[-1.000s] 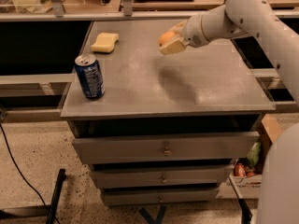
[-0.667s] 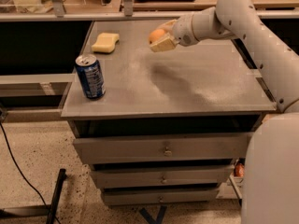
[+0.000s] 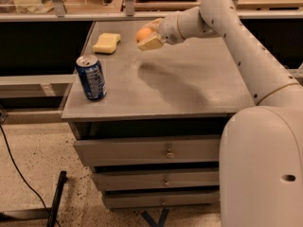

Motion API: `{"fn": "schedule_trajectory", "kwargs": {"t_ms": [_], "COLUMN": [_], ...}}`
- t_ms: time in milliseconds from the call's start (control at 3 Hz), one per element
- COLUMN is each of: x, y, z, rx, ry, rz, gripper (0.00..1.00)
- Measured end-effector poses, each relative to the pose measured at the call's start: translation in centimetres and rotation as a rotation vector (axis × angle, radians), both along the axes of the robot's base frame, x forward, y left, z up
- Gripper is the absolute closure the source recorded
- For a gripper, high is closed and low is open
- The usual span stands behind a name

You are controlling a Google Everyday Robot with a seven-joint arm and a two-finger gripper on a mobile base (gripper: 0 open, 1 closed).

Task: Move orange near sponge

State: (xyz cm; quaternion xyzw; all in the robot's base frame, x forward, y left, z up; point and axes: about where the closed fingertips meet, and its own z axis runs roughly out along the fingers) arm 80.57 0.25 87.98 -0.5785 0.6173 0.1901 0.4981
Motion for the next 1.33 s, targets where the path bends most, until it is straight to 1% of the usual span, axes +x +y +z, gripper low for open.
{"fn": "schedule_trajectory", "kwargs": {"t_ms": [667,1000,1333], "x": [1.1,1.4,2.2], "y": [2.6,3.5,5.2], "z": [-1.4,-1.9,-2.7], "rx": [-0.014,-0.014,-0.026], "ry": [0.035,0.043,0.054], "rz": [-0.004,0.009,0.036], "gripper": [1.00,1.00,1.00]}}
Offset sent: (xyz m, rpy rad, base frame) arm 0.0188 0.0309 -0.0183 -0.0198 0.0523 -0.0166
